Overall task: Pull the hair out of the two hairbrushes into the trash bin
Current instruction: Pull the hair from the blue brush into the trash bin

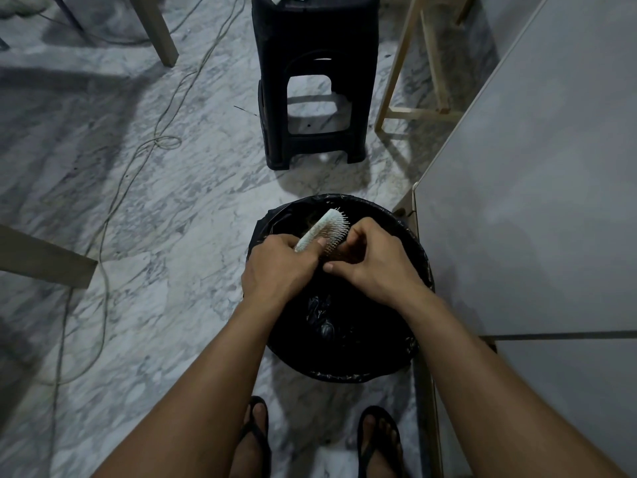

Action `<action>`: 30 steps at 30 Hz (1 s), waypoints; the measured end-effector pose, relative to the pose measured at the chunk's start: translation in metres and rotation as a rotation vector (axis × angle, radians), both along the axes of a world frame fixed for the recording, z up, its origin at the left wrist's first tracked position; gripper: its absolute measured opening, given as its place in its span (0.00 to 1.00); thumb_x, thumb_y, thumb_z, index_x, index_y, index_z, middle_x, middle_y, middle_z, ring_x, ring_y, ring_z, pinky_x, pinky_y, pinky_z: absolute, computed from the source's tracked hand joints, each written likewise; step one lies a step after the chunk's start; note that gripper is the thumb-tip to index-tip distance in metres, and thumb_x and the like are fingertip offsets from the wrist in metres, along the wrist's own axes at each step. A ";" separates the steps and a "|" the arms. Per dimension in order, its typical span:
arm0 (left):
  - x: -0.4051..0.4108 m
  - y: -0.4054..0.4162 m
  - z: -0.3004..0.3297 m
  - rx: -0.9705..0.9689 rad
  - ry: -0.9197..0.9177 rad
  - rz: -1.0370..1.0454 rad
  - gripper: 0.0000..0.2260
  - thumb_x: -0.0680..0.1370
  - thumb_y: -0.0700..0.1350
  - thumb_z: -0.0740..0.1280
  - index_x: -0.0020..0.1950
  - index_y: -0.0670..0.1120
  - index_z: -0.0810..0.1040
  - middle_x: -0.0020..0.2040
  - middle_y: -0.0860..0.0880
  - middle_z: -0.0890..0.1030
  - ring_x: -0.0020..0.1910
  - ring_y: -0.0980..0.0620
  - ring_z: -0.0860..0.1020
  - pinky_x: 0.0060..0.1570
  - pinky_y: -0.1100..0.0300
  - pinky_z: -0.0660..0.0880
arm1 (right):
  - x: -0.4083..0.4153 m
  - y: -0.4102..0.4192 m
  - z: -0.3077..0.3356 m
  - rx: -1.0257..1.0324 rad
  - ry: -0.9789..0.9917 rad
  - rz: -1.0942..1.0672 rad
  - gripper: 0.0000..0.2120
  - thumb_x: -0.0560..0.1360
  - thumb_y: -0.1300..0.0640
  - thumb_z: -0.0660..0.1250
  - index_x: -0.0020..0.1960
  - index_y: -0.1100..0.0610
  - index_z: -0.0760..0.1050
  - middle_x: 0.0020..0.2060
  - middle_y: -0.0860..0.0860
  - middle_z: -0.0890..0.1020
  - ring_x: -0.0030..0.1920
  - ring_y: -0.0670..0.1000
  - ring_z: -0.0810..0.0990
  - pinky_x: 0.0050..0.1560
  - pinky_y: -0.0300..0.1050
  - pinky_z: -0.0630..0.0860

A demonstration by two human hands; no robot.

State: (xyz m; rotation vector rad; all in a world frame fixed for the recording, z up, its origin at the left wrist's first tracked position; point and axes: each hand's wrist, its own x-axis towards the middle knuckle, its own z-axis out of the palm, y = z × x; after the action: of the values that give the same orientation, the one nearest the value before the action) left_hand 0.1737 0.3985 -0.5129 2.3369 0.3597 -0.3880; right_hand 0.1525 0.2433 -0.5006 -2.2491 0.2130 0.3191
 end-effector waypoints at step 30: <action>-0.003 -0.008 0.002 -0.319 0.059 0.049 0.22 0.67 0.64 0.72 0.38 0.43 0.83 0.27 0.46 0.79 0.24 0.50 0.74 0.32 0.53 0.72 | 0.007 -0.014 -0.008 0.173 0.093 -0.062 0.15 0.66 0.62 0.76 0.41 0.49 0.72 0.31 0.51 0.85 0.34 0.50 0.85 0.45 0.55 0.83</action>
State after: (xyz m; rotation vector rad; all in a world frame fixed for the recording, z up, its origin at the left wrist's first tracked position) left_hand 0.1709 0.3905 -0.5113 2.0053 0.3544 -0.4557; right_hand 0.1590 0.2291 -0.5085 -2.0548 0.2926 0.3948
